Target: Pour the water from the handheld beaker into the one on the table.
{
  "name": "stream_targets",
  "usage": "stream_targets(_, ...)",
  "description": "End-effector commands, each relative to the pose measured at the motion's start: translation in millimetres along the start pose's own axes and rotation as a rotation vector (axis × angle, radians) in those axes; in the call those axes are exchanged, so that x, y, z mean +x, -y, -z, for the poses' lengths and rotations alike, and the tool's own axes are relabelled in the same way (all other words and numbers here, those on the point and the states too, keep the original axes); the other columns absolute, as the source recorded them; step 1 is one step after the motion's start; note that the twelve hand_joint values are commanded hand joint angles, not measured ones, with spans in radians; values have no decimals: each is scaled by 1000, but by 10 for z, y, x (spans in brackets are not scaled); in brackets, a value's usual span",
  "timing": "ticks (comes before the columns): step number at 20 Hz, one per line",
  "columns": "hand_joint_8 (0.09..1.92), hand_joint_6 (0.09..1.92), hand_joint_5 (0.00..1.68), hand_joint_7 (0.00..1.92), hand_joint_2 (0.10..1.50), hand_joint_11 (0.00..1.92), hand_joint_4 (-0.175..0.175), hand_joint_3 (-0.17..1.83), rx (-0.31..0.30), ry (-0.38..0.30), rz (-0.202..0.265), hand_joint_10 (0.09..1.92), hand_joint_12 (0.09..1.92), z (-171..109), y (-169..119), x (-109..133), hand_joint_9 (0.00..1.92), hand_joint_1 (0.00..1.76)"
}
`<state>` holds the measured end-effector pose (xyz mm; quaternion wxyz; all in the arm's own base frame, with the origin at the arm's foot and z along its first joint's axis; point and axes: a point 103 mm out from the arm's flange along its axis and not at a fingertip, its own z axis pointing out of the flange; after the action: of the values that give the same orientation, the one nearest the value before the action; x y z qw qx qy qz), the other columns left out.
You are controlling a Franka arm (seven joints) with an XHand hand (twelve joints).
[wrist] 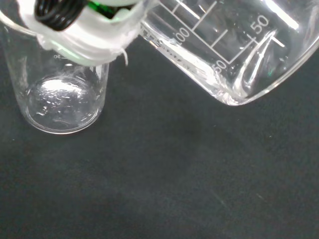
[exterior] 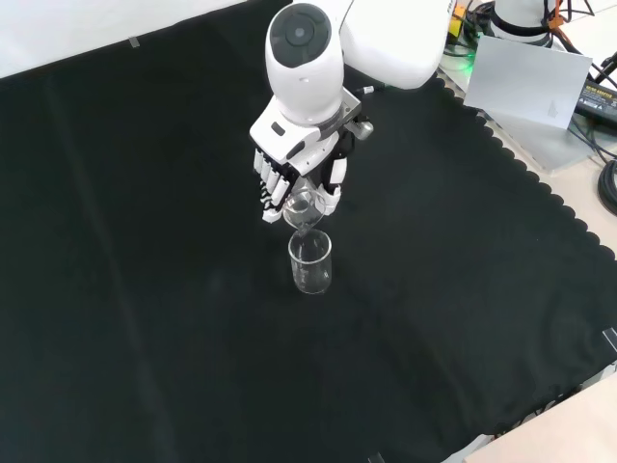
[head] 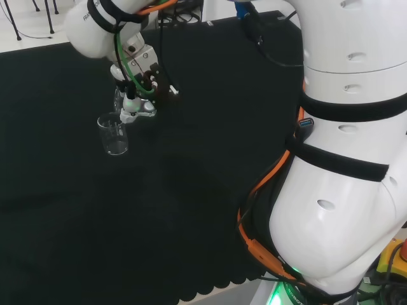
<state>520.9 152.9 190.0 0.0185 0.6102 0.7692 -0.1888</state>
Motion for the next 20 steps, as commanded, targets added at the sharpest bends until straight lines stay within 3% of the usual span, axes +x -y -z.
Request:
stream_targets(1,87,87,1529,1672,1023,1240,13,-175,15,53,-9,211,830,63,4,17,1567,1181)
stream_targets(20,87,87,1529,1675,1023,1251,14,-175,49,162,-12,225,817,138,26,122,1564,1180)
